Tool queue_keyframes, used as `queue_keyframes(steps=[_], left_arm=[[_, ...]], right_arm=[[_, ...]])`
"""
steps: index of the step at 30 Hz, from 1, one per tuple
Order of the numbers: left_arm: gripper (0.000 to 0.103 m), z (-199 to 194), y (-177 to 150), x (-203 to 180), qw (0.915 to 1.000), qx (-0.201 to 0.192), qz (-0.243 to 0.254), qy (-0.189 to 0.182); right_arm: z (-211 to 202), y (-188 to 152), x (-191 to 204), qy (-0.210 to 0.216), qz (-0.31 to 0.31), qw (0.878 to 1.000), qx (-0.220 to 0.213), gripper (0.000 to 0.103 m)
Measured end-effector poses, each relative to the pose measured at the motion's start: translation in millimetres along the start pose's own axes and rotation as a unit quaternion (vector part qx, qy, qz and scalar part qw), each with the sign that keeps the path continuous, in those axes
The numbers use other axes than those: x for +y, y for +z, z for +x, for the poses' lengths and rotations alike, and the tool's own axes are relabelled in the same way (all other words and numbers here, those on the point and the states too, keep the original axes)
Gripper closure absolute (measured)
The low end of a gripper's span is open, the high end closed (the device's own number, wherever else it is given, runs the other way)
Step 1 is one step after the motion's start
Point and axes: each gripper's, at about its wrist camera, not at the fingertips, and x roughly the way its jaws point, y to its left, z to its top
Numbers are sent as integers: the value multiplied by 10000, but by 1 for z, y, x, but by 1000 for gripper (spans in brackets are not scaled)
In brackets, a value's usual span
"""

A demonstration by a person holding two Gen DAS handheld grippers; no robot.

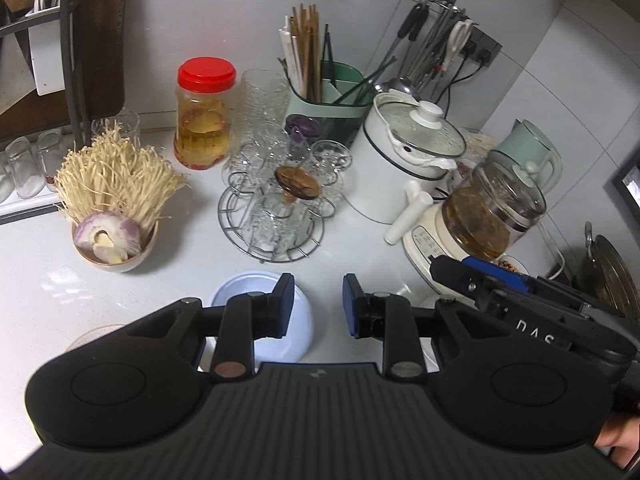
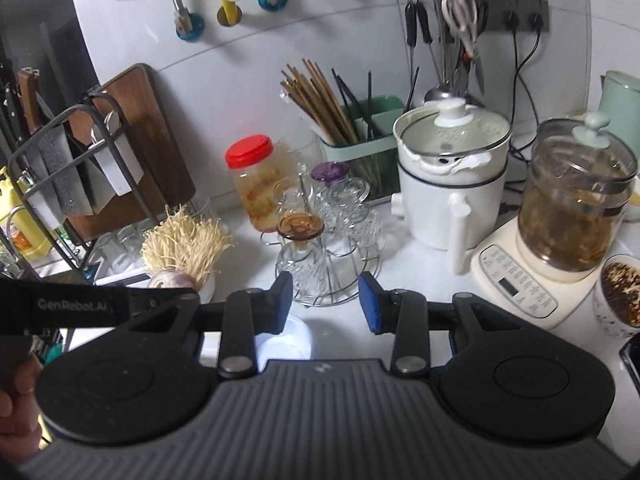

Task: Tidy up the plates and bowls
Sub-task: 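Lower the blue bowl into the first blue bowl and open both grippers, then withdraw both grippers and move them to the white bowl rim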

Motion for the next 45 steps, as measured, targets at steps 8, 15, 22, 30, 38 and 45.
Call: queue_keyframes(steps=[8,15,22,30,38,45], left_arm=[[73,-1,-16,-24,9999,32,106,-30],[73,-1,-35,-60,9993,87,308,-181],[73,1,-54,-93,9992,141,326,-201],[65,10,-75,-127,9978,337,514,-264],[57,35,-78,-146,9953,596,700,-290],[55,75,-64,-152,9923,899,786,-332]], right_arm=[[-24,-14,-16,-74,51,10000,-27,64],[-45,-26,-38,-172,85,9998,-9,64],[-69,-36,-65,-285,141,9995,-26,64],[-85,-54,-99,-431,367,9984,85,64],[-83,-66,-127,-656,712,9951,176,64],[-67,-73,-153,-945,1151,9880,401,64]])
